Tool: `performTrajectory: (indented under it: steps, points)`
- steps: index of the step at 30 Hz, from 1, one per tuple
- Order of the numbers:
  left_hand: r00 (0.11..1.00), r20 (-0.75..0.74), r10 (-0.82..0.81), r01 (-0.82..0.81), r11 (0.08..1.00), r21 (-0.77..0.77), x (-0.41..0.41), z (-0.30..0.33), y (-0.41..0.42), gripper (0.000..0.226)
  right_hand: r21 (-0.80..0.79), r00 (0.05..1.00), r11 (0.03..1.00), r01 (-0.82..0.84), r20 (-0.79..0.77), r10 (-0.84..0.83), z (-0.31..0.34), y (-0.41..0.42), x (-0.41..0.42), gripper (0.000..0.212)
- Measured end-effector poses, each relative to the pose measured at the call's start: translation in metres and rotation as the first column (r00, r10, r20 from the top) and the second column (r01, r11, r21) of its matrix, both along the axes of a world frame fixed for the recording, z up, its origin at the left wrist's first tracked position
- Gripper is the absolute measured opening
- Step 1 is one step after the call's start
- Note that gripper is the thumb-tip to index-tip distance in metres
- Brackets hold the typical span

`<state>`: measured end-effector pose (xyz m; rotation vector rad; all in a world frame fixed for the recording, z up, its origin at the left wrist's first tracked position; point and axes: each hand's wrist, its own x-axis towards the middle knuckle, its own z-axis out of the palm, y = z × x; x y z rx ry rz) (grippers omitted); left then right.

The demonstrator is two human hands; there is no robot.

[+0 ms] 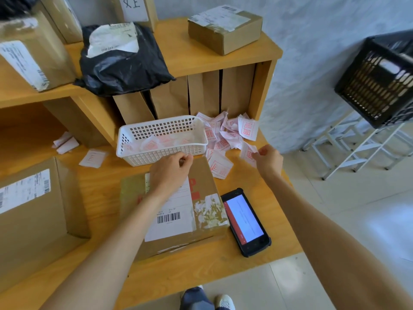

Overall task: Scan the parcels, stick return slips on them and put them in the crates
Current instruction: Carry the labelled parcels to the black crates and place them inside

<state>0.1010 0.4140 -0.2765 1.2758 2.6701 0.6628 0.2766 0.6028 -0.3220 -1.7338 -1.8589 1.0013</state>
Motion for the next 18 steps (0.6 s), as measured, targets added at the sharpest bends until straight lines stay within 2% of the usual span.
performTrajectory:
  steps: [4, 7, 10, 14, 18]
  points:
    - [0.972, 0.235, -0.005, -0.021, 0.994, 0.107, -0.007, 0.004, -0.002, 0.018, 0.087, 0.973, 0.996, -0.025, -0.228, 0.045, 0.041, -0.026, -0.01, 0.012]
    - [0.86, 0.503, -0.085, -0.055, 0.965, 0.257, -0.019, 0.015, 0.0, 0.018, 0.124, 0.948, 0.987, -0.101, -0.29, 0.133, 0.068, -0.05, -0.022, 0.01]
    - [0.744, 0.637, -0.203, -0.041, 0.937, 0.347, -0.029, 0.042, 0.005, 0.021, 0.085, 0.894, 0.944, -0.32, -0.302, 0.331, 0.093, -0.068, -0.039, 0.011]
    - [0.582, 0.779, -0.235, 0.059, 0.967, 0.247, -0.041, 0.071, 0.011, 0.026, 0.071, 0.835, 0.868, -0.492, -0.243, 0.493, 0.109, -0.086, -0.064, 0.016]
    - [0.529, 0.822, -0.213, 0.049, 0.974, 0.221, -0.059, 0.071, 0.009, 0.01, 0.087, 0.837, 0.87, -0.486, -0.239, 0.492, 0.111, -0.092, -0.082, 0.006]
